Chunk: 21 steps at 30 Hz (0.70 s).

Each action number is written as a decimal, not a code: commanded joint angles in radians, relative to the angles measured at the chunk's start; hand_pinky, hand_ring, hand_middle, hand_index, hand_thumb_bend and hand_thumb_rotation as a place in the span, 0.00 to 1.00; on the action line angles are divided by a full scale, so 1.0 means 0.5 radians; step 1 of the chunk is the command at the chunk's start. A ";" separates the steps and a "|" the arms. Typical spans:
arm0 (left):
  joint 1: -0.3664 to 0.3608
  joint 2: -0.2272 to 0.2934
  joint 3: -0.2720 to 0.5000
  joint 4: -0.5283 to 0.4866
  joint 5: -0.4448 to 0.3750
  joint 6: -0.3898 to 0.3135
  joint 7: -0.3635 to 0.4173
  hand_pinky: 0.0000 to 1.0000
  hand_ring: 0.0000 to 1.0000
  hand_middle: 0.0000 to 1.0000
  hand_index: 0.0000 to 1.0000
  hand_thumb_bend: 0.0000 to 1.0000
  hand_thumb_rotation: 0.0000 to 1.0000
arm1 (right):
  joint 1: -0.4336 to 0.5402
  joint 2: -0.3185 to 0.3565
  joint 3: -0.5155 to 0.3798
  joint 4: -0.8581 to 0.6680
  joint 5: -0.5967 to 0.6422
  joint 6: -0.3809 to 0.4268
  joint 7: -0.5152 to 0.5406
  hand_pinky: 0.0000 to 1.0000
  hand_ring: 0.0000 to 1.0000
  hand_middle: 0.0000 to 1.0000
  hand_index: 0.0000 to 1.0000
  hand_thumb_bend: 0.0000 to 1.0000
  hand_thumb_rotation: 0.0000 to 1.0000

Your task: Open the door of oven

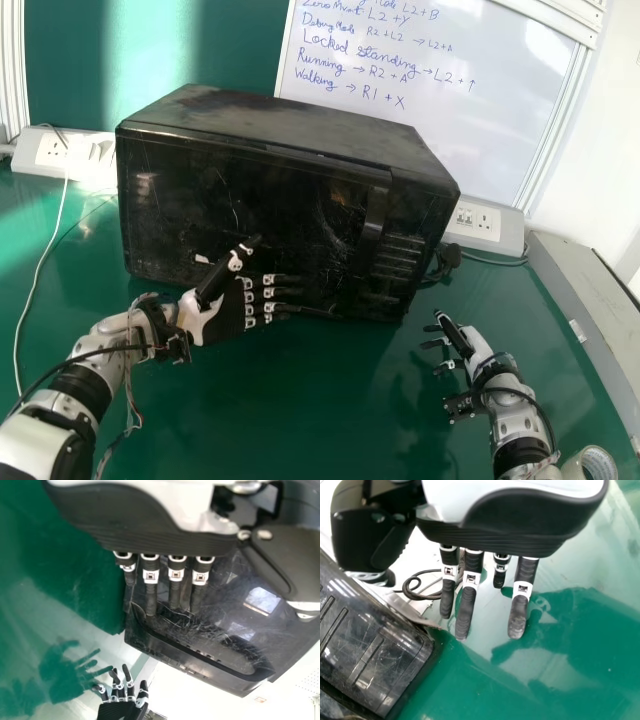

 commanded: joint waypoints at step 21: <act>0.274 -0.089 0.008 -0.645 -0.211 0.216 0.006 0.70 0.95 1.00 0.99 1.00 0.99 | 0.047 0.021 -0.024 0.018 0.006 -0.031 -0.127 0.30 0.38 0.48 0.50 0.41 1.00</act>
